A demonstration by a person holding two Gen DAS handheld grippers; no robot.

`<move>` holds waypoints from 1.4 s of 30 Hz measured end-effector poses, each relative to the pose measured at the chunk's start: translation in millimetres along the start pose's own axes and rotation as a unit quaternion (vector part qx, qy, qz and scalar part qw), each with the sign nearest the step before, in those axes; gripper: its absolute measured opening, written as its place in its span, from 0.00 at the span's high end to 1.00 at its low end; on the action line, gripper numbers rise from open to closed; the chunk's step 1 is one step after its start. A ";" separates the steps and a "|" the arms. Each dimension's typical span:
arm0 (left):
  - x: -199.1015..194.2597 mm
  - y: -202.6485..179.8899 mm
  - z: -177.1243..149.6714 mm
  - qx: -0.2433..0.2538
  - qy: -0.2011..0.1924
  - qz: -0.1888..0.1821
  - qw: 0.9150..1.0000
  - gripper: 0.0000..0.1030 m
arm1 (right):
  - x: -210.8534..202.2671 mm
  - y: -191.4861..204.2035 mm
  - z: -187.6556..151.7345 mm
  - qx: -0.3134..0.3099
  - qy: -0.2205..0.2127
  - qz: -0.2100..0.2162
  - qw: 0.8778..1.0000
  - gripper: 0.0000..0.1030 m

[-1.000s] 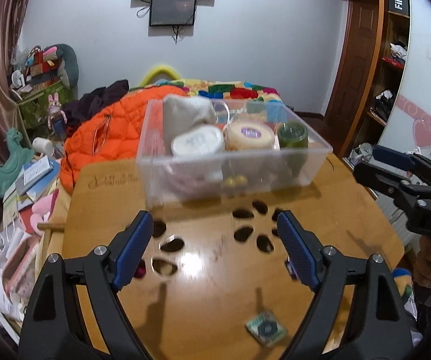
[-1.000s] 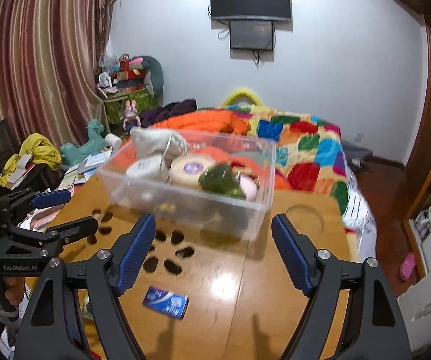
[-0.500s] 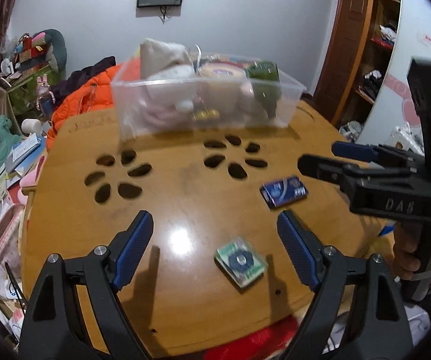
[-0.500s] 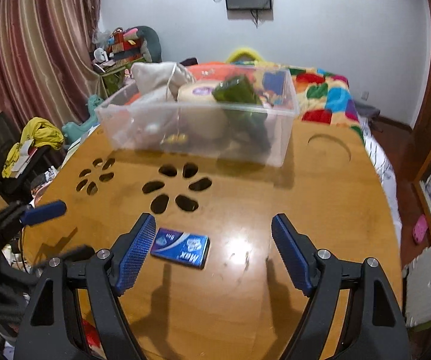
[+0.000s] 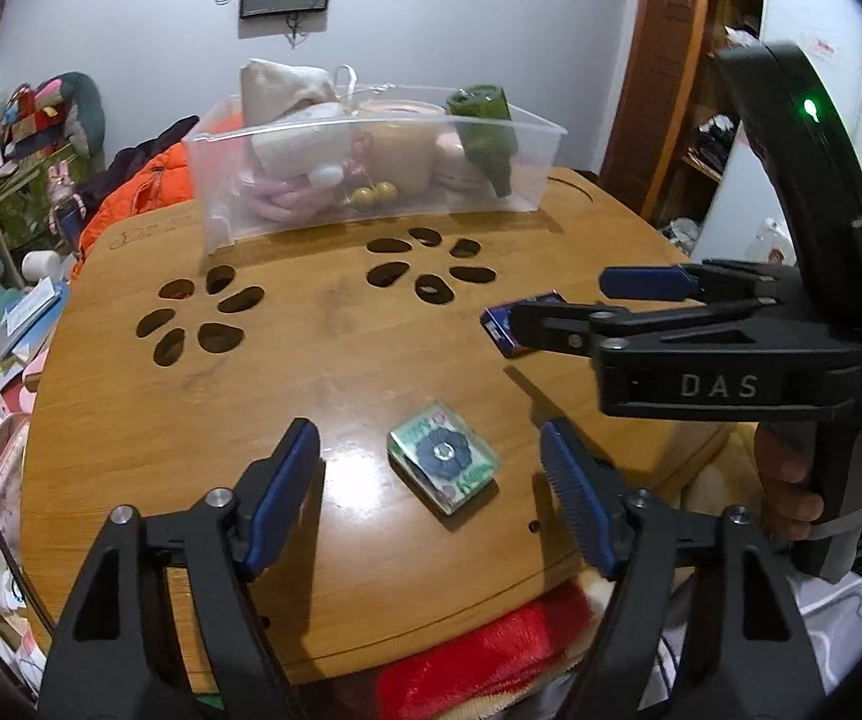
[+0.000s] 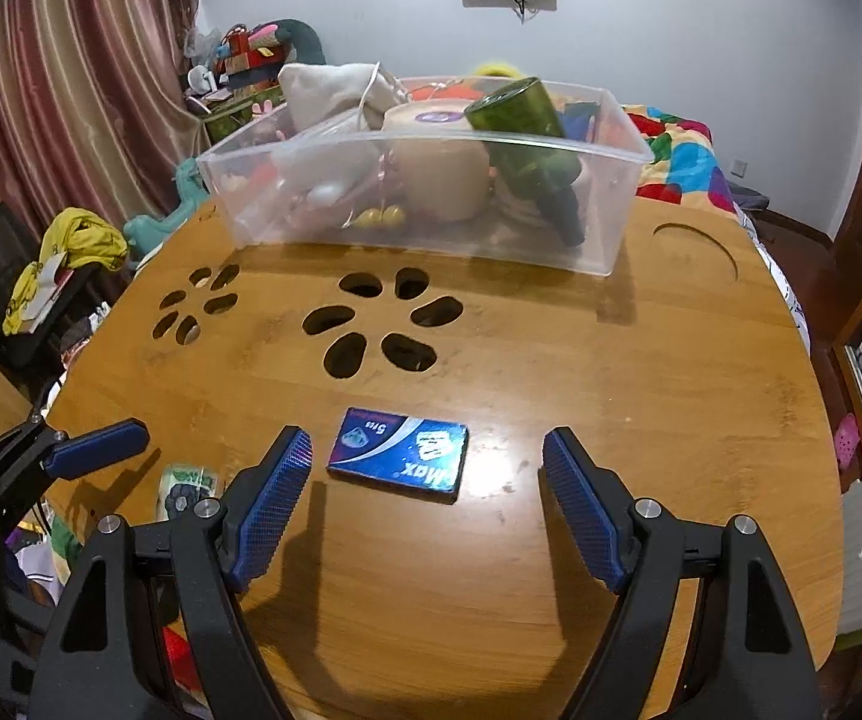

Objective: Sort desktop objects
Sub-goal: 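Grasp the blue Max card box with right tool while left tool grasps the green square packet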

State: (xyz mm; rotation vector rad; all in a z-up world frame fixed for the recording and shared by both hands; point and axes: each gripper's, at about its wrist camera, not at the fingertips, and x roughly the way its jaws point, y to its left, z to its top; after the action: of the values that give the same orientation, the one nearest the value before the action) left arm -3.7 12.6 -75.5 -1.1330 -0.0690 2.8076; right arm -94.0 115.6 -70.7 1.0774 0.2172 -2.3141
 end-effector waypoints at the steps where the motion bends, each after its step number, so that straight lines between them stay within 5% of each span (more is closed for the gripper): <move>1: 1.3 -0.7 -0.8 0.002 0.002 0.000 1.000 0.33 | 0.4 1.0 0.1 -0.001 0.001 0.000 1.000 0.26; 13: 0.7 5.6 -7.7 0.003 -0.016 0.029 0.999 0.62 | 10.6 20.7 -3.7 -0.035 0.002 -0.029 0.999 0.26; 17: -0.5 6.6 -8.8 -0.003 -0.021 0.029 0.999 0.62 | 12.0 24.1 -6.5 -0.042 -0.014 -0.041 0.998 0.30; 21: -1.2 8.8 -8.7 -0.012 -0.025 0.029 0.999 0.62 | 10.3 23.4 -5.0 -0.043 -0.021 -0.040 0.998 0.53; 42: -13.7 28.4 16.6 -0.046 -0.047 0.039 0.997 0.62 | -11.1 0.7 11.2 -0.005 -0.054 -0.008 0.999 0.54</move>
State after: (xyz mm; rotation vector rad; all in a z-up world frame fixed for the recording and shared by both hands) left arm -7.9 -17.3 -56.5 -1.0423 -0.1679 2.9554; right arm -95.2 115.7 -55.0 0.9464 0.1970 -2.3746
